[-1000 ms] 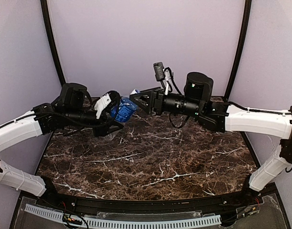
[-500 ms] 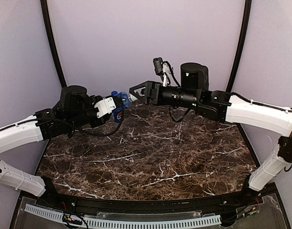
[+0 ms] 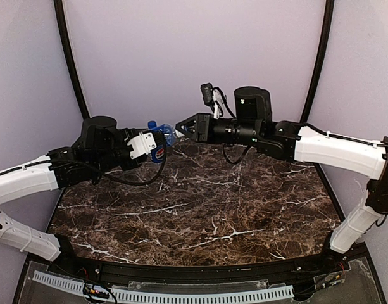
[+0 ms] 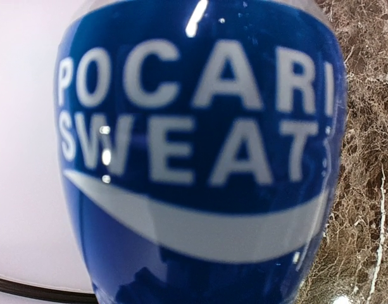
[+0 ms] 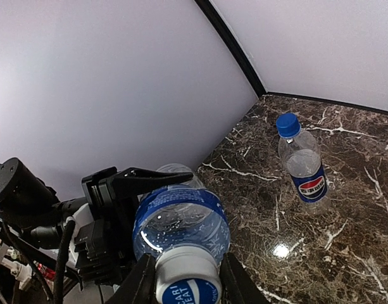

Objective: Unscrew the bottle caps

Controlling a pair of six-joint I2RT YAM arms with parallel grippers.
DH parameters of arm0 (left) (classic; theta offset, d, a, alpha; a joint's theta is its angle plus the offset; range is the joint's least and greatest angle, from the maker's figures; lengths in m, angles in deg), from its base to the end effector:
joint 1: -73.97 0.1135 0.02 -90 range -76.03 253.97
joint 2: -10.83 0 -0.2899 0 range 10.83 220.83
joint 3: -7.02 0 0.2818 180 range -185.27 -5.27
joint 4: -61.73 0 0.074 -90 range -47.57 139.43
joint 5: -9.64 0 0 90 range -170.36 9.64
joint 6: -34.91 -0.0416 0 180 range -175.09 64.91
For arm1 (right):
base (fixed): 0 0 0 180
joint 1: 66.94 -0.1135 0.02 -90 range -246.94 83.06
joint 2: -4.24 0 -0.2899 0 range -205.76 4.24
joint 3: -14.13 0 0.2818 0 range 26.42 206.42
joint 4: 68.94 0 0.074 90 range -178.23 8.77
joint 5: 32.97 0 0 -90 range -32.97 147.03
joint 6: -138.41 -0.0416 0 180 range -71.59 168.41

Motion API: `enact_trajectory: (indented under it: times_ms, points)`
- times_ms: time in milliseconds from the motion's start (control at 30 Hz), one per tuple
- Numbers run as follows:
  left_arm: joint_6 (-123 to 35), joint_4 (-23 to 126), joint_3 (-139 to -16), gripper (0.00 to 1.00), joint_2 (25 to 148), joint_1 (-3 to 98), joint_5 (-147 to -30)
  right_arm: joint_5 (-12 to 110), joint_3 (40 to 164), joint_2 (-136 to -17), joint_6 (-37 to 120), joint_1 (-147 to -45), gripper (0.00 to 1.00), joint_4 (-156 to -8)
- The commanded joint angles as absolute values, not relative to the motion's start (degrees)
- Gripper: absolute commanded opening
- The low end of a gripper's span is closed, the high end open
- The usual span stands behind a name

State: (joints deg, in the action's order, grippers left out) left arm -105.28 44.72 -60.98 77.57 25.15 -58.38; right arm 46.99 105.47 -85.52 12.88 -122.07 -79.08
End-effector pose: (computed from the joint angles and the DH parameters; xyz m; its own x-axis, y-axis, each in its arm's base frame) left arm 0.2063 -0.2122 0.3555 0.2395 0.8081 -0.5382 0.4323 0.4076 0.8044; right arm 0.2308 0.3439 0.3941 -0.5960 0.1456 -0.7897 -0.6882 0.4140 0.5958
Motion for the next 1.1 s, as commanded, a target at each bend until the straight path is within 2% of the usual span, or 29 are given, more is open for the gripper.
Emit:
enact_trajectory:
  times_ms: [0, 100, 233, 367, 433, 567, 700, 933, 1067]
  points:
    - [-106.3, 47.2, -60.1, 0.43, 76.9, 24.5, -57.5, 43.3, 105.5, -86.5, 12.2, -121.4, 0.34, -76.5]
    - [-106.3, 47.5, -60.0, 0.43, 77.0, 24.4, -57.0, 42.5, 105.1, -86.8, 12.0, -121.1, 0.29, -76.9]
    - [-105.1, 47.6, -59.6, 0.43, 76.9, 24.4, -56.9, 41.2, 105.0, -86.7, 12.8, -121.0, 0.00, -76.9]
    - [-98.7, 43.3, -61.3, 0.41, 76.4, 24.5, -60.7, 28.3, 108.0, -87.6, 25.1, -121.6, 0.00, -78.5]
    - [-95.0, 36.8, -63.5, 0.37, 76.1, 24.6, -68.5, 24.2, 110.5, -87.6, 38.2, -123.8, 0.00, -85.2]
    - [-89.8, 23.7, -67.4, 0.31, 75.8, 24.5, -93.5, 20.2, 108.3, -84.8, 62.1, -128.6, 0.00, -92.5]
    - [-88.2, 15.2, -70.3, 0.30, 76.4, 24.5, -109.6, 22.9, 109.3, -84.1, 77.0, -130.9, 0.00, -101.8]
    - [-93.7, 6.9, -73.8, 0.26, 78.2, 24.5, -117.5, 42.0, 110.0, -85.5, 104.3, -138.6, 0.00, -114.7]
    - [-94.3, 6.3, -73.8, 0.26, 78.6, 24.5, -118.6, 49.5, 111.3, -87.0, 111.6, -140.5, 0.00, -116.7]
